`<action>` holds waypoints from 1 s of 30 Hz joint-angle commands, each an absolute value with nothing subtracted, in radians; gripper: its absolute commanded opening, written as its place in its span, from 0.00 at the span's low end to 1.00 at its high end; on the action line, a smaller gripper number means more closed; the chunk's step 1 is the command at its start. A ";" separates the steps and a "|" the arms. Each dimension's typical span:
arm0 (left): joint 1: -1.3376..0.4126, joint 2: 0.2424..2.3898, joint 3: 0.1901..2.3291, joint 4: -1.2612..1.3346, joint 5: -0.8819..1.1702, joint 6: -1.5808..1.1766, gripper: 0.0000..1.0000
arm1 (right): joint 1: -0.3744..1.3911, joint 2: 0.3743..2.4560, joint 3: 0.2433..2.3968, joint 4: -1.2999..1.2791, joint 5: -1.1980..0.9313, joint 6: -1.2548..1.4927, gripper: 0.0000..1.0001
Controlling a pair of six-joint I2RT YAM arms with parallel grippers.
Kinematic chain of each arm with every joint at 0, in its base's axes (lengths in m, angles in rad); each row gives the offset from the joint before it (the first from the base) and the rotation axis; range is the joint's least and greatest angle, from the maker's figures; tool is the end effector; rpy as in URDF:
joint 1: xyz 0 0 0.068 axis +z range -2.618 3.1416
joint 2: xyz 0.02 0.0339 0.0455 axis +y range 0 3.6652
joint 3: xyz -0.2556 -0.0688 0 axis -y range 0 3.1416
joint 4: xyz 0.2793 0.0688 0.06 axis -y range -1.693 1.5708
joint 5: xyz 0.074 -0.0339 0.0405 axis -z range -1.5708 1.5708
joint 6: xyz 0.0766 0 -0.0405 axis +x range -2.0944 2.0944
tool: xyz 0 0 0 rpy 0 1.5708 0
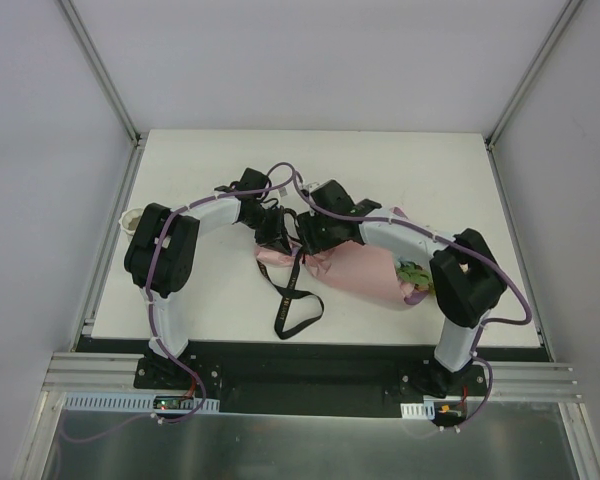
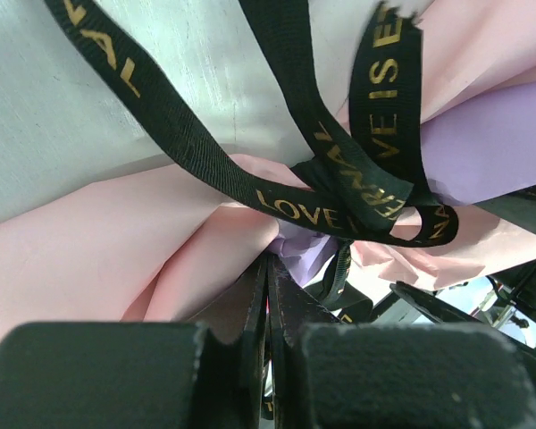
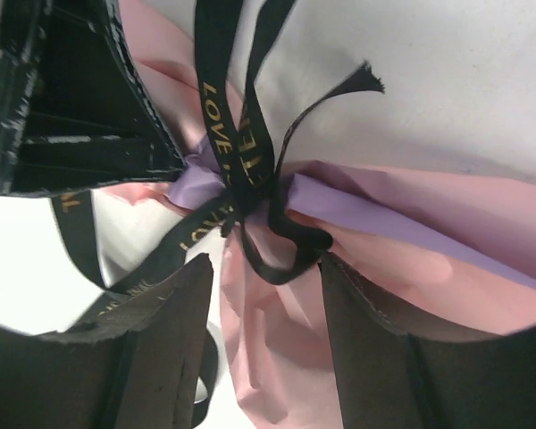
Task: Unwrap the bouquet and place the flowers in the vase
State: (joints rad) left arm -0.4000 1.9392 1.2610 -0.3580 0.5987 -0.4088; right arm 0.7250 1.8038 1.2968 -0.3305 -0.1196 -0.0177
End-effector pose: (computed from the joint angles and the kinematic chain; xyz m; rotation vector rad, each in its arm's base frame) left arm 0.3858 -0.2100 0.1053 0.2157 2.6938 -1.0542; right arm 0.3328 0.3071 0.1675 -0.9429 2.2659 0.4641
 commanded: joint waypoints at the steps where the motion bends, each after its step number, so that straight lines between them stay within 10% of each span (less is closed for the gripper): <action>1: -0.403 1.945 1.275 -0.394 0.564 -0.385 0.00 | 0.778 1.798 1.341 -0.388 0.063 -0.098 0.55; 6: -0.403 1.954 1.279 -0.394 0.568 -0.387 0.00 | 0.796 1.798 1.333 -0.359 0.124 -0.100 0.40; 10: -0.403 1.953 1.276 -0.394 0.563 -0.387 0.00 | 0.798 1.737 1.319 -0.331 0.211 -0.092 0.01; 19: -0.403 1.957 1.279 -0.394 0.563 -0.388 0.00 | 0.644 1.404 1.094 -0.023 0.017 0.184 0.01; 27: -0.403 1.950 1.275 -0.394 0.560 -0.385 0.00 | 0.559 1.590 1.358 0.013 -0.172 0.273 0.01; 30: -0.403 1.944 1.272 -0.396 0.558 -0.382 0.00 | 0.538 1.728 1.562 -0.281 -0.121 0.177 0.31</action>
